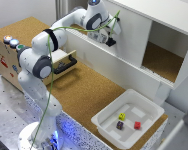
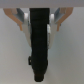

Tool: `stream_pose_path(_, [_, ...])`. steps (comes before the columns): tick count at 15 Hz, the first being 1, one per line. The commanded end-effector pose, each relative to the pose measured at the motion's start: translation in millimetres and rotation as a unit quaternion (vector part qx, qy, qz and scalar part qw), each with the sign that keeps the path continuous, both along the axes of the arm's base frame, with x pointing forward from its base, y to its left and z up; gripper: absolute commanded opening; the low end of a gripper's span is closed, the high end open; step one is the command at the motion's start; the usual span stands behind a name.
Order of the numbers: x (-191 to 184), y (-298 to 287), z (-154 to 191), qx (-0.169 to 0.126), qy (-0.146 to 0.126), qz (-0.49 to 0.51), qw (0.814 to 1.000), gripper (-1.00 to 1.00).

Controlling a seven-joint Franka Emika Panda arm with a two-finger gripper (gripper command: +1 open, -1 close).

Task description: Slide the door to the left side

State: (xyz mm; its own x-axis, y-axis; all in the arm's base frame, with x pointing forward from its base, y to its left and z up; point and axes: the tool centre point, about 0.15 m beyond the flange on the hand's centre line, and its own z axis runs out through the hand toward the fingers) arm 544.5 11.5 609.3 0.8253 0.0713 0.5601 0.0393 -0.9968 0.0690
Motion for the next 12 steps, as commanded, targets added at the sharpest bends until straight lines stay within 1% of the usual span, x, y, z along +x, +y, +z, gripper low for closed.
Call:
stream_pose_path(1, [-20.8,80.0,-9.8,-0.049,-0.056,-0.005,0.997,-1.0])
stream_pose_path(5, [-29.2,120.2,-12.2,-0.037,-0.056,0.026,0.997,-1.0])
stream_pose_path(7, [-33.2,138.4,-9.8,-0.032,-0.061,0.038,0.997,-1.0])
stream_pose_path(10, [-38.8,160.0,-9.3,-0.034,-0.066,0.054,0.996,-1.0])
stream_pose_path(11, [-41.9,165.6,-9.3,-0.044,-0.063,0.048,0.996,1.0])
stream_pose_path(12, [-48.0,166.8,-9.3,-0.055,-0.073,0.035,0.995,1.0])
